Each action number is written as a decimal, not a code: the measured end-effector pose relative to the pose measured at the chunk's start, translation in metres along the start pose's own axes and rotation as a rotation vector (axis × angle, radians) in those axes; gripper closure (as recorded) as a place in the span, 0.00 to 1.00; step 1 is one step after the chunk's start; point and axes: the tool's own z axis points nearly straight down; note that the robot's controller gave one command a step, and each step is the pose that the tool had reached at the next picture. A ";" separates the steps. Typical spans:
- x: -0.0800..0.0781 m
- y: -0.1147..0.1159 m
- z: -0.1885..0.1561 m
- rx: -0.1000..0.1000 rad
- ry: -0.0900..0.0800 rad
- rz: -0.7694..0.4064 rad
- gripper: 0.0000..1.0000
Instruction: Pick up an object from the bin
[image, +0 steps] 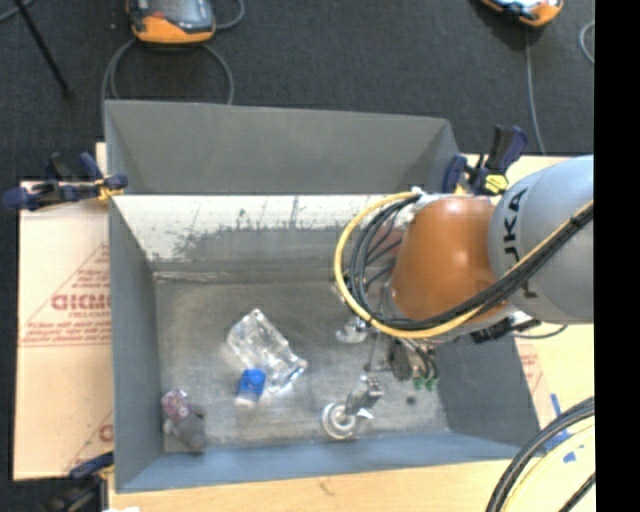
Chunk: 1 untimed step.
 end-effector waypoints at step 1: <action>0.000 0.000 0.000 0.000 0.000 0.000 1.00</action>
Offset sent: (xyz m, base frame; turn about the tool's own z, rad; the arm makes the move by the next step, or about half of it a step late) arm 0.0000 0.0000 0.0000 0.0000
